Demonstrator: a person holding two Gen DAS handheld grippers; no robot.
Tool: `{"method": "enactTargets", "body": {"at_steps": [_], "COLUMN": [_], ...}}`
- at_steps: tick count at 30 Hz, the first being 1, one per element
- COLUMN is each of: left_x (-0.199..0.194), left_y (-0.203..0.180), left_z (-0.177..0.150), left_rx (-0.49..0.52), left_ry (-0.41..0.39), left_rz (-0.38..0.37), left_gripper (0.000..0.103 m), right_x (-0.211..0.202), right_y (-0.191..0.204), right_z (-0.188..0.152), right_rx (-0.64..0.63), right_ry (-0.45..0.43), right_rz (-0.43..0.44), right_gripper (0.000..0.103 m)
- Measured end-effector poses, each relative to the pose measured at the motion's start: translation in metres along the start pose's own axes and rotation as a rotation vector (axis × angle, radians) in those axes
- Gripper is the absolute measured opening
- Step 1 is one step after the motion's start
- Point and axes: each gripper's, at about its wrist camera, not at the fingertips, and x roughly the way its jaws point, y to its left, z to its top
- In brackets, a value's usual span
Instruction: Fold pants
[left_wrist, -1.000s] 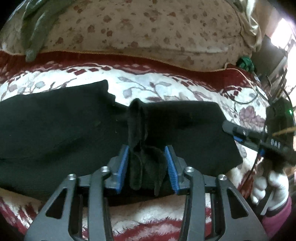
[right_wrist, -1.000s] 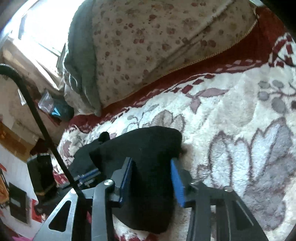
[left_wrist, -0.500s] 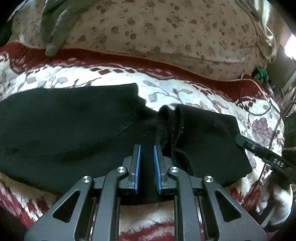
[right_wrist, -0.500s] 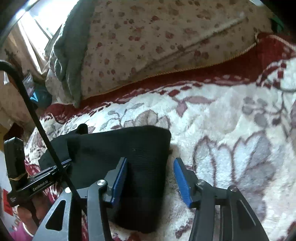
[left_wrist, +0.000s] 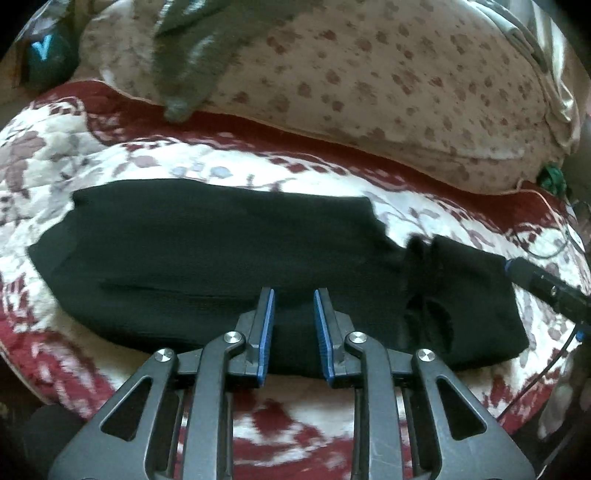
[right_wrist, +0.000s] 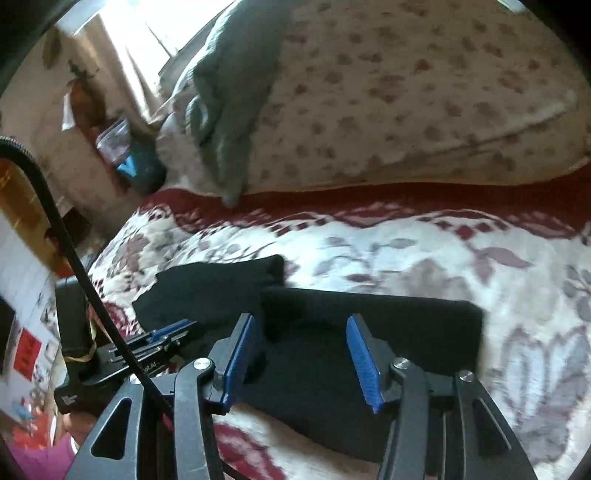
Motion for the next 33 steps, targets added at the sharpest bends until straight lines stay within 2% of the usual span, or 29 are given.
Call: {"method": "enactTargets", "body": {"at_steps": [3,4,8,12,26,33], "left_x": [-0.005,-0.006,-0.012,-0.016,-0.032,-0.022], "left_y": [0.014,0.017,0.032,0.051,0.128,0.153], "left_z": [0.0,0.0,-0.002,-0.005,-0.016,-0.01], "left_rx": [-0.021,-0.027,-0.042,-0.09,-0.326,-0.426], "left_ry": [-0.008,-0.011,-0.025,-0.026,-0.045,-0.038], "left_rz": [0.016,0.018,0.059,0.067,0.147,0.129], "left_gripper": [0.038,0.041,0.041,0.041,0.041,0.041], "right_x": [0.018,0.023,0.041,0.059,0.113,0.143], "right_y": [0.021,0.027,0.051,0.073,0.123,0.146], "right_z": [0.003,0.003,0.005,0.009,0.023,0.041], "right_rx": [-0.034,-0.047,-0.093,-0.138,-0.237,-0.28], "right_ry": [0.031,0.038,0.07,0.105,0.186,0.2], "right_rz": [0.036,0.041,0.067,0.089,0.14,0.15], "right_gripper": [0.05,0.05,0.051,0.052,0.052,0.052]}}
